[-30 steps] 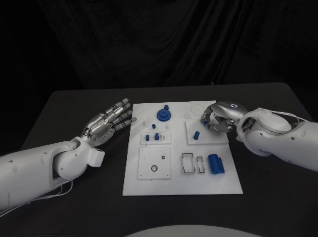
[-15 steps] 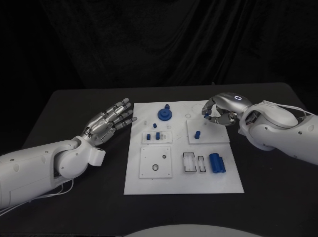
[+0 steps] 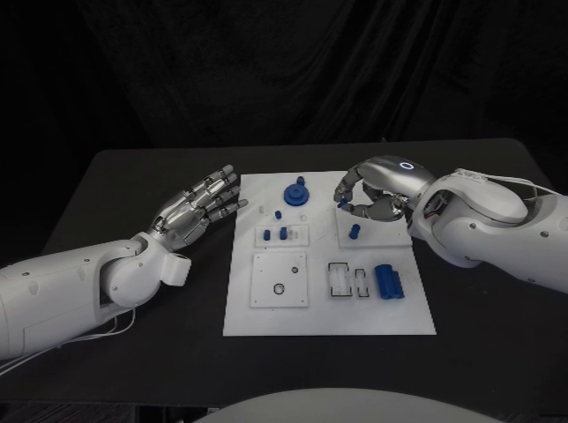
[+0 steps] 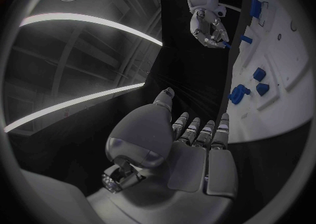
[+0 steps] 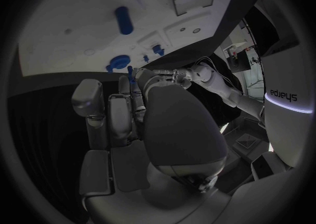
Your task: Assemble the parts on the task board
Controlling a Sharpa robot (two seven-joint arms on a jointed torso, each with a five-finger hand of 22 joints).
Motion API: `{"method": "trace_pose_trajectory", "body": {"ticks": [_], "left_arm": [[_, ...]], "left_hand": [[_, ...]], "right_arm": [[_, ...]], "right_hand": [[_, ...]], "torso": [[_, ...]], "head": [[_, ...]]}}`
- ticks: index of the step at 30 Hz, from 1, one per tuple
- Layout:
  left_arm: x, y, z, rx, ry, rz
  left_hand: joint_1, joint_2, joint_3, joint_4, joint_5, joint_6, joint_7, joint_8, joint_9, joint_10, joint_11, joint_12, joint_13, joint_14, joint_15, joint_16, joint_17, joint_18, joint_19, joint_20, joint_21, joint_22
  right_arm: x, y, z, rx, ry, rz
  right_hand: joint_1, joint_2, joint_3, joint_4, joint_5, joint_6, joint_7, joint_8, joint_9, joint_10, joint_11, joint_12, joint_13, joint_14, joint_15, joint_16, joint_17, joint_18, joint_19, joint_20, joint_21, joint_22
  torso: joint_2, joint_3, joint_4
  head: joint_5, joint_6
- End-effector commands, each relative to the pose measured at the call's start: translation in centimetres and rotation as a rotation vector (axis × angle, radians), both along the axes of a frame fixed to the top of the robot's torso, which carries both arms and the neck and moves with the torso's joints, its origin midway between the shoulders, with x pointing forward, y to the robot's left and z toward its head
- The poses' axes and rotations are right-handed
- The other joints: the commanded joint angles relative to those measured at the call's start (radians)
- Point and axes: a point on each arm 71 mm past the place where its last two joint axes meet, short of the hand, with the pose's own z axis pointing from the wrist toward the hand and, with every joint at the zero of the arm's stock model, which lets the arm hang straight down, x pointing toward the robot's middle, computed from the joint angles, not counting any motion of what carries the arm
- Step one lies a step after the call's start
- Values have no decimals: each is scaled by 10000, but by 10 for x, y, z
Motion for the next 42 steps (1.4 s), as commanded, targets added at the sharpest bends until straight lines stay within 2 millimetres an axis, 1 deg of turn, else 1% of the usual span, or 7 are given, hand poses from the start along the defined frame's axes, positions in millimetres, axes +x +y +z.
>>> {"method": "trace_pose_trajectory", "body": {"ticks": [1, 8, 13, 21, 32, 37, 42], "left_arm": [[0, 1, 8, -778, -806, 299], [0, 2, 8, -784, -843, 348], [0, 1, 8, -807, -854, 336], [0, 0, 8, -826, -850, 306], [0, 0, 8, -825, -836, 291], [1, -1, 7, -831, -820, 253], [1, -2, 7, -845, -812, 225]], "left_hand": [[84, 16, 45, -25, 50, 8, -17, -19, 2, 18, 64, 56, 10, -12, 36, 30, 8, 83, 23, 62, 42, -18], [-2, 19, 56, 38, 3, 15, -24, -17, 3, 20, 71, 60, 10, -41, 3, 18, 0, 82, -30, 33, 15, -84], [-4, 19, 57, 40, 3, 11, -24, -18, 3, 20, 71, 60, 10, -43, 2, 17, -1, 82, -32, 32, 14, -86], [0, 20, 90, 31, 44, 10, -23, -19, 2, 19, 78, 59, 9, -51, -16, 14, -2, 83, -49, 16, 7, -100], [30, 19, 143, -5, 91, 7, -18, -20, 2, 15, 82, 55, 8, -44, -21, 18, 1, 84, -50, 9, 10, -93], [46, 18, 167, -25, 106, 10, -13, -19, 2, 14, 82, 53, 8, -44, -20, 18, 1, 84, -48, 10, 12, -91], [57, 17, 184, -40, 113, 9, -9, -19, 2, 12, 80, 51, 7, -47, -18, 17, 0, 84, -38, 11, 20, -74]], "right_arm": [[-14, 16, -13, -377, 559, 508], [-38, 50, -33, -701, 535, 1605], [-45, 65, -45, -1064, 556, 1918], [-50, 76, -54, -1299, 492, 2063], [-49, 84, -58, -1370, 491, 2130], [-46, 85, -61, -1424, 492, 2098], [-45, 86, -63, -1461, 527, 2109]], "right_hand": [[-50, -8, -22, -47, -62, -83, 16, -52, -14, 26, 39, -90, -20, 68, 23, -9, 19, -199, 54, 43, -7, 1245], [-27, -40, -19, -74, -68, -113, 25, -69, -8, 42, 45, -123, -33, 122, 30, 66, 114, -228, 123, 49, 148, 1285], [-71, -99, -37, -63, -135, -167, 42, -109, -1, 86, 63, -201, -67, 187, 41, 131, 184, -240, 176, 60, 230, 1304], [-94, -129, -41, -58, -184, -191, 48, -131, 3, 111, 71, -255, -90, 231, 47, 179, 239, -258, 230, 66, 331, 1328], [-86, -149, -33, -71, -209, -200, 43, -145, 7, 153, 64, -290, -106, 250, 46, 194, 254, -262, 253, 69, 365, 1335], [-79, -151, -29, -77, -210, -200, 41, -146, 9, 160, 63, -297, -109, 233, 44, 162, 212, -255, 240, 69, 331, 1326], [-75, -152, -26, -80, -211, -199, 40, -146, 9, 164, 61, -301, -111, 236, 44, 165, 217, -252, 235, 69, 317, 1322]], "torso": [[-6, -10, 1], [-1, -6, 11], [-35, -17, 11], [-17, -10, 3], [-21, -64, 43], [-5, -43, 19], [-9, -53, 30]], "head": [[72, -169], [221, -584], [352, -584], [521, -584], [517, -584], [512, -584], [508, -584]]}}
